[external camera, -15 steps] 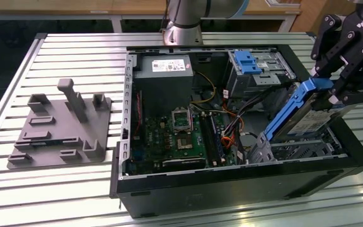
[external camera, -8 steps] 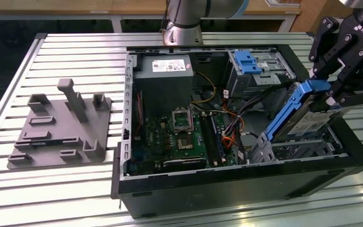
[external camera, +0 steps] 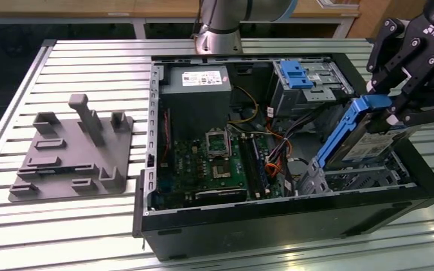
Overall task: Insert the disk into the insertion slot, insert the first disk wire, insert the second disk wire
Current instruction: 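Insert the disk into the insertion slot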
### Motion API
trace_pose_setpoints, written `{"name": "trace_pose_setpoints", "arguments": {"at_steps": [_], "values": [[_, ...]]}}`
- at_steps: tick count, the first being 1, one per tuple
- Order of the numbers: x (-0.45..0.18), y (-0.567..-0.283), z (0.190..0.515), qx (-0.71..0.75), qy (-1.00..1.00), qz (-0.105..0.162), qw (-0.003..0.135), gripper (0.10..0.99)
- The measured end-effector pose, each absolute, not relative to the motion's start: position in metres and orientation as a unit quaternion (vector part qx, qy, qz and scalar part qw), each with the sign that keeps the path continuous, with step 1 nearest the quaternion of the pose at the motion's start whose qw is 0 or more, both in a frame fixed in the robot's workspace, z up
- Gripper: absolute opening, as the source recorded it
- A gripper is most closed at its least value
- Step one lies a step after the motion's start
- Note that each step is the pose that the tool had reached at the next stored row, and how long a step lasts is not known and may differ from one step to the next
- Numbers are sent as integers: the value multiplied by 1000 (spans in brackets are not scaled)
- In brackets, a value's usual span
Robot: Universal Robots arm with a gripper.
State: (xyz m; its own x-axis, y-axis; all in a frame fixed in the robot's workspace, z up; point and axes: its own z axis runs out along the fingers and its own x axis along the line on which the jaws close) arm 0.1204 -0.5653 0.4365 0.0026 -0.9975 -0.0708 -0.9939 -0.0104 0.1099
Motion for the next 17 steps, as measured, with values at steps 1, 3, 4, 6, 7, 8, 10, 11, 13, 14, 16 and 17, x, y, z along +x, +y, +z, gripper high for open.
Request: {"name": "trace_pose_setpoints", "arguments": {"at_steps": [1, 3, 4, 6, 7, 8, 10, 11, 13, 14, 16, 17], "values": [[120, -565, 435, 708, -703, -64, 14, 365], [121, -565, 432, 707, -704, -64, 14, 365], [122, -565, 431, 707, -704, -65, 14, 365], [124, -565, 428, 706, -705, -65, 14, 365], [125, -565, 427, 706, -705, -65, 14, 365], [126, -565, 425, 705, -706, -65, 14, 365], [129, -565, 422, 705, -706, -66, 14, 365], [130, -565, 421, 705, -706, -66, 14, 365], [132, -565, 418, 704, -707, -67, 13, 365], [133, -565, 416, 704, -707, -68, 12, 365], [135, -565, 414, 704, -707, -68, 12, 365], [135, -565, 413, 703, -707, -68, 12, 431]]}}
